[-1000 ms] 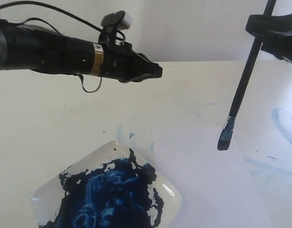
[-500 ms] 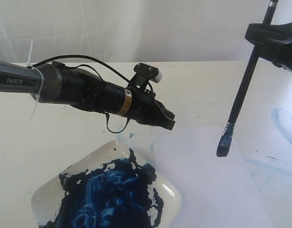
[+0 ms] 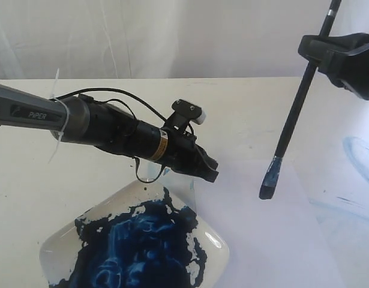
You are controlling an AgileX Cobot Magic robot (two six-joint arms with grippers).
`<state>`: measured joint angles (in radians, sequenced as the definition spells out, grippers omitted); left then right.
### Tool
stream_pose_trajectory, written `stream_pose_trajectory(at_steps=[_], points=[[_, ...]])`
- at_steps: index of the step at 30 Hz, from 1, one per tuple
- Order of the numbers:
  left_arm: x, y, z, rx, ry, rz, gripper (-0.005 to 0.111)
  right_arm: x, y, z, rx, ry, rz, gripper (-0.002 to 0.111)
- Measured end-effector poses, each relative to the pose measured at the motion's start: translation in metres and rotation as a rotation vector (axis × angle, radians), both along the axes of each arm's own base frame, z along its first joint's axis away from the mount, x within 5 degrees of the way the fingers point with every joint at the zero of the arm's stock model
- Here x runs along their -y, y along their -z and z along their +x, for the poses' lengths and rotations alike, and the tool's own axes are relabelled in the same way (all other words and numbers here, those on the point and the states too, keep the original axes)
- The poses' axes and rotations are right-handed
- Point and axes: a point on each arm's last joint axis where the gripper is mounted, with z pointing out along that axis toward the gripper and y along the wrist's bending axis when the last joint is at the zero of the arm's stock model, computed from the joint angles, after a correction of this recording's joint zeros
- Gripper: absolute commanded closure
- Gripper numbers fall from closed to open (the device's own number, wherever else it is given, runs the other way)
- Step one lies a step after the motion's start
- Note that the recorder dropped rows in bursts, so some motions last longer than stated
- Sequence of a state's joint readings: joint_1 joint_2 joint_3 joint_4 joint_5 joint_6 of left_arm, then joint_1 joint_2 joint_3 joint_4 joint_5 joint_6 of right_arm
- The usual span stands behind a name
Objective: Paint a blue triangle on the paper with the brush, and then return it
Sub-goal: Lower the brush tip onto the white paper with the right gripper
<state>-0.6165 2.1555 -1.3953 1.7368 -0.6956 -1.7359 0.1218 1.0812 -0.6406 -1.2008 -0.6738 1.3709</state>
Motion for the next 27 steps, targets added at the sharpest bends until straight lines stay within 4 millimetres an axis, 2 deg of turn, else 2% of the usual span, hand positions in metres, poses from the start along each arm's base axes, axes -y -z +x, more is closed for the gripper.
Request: stream_pose_trajectory(at_steps=[19,27], points=[[-0.001,0.002,0.003,0.083,0.029,0.041,0.107,-0.010,0.027,0.027,-0.019,-0.090,0.049,0.108],[-0.002,0.002,0.003,0.095,0.035,0.046,0.107,-0.015,0.037,0.033,-0.009,-0.146,0.048,0.108]])
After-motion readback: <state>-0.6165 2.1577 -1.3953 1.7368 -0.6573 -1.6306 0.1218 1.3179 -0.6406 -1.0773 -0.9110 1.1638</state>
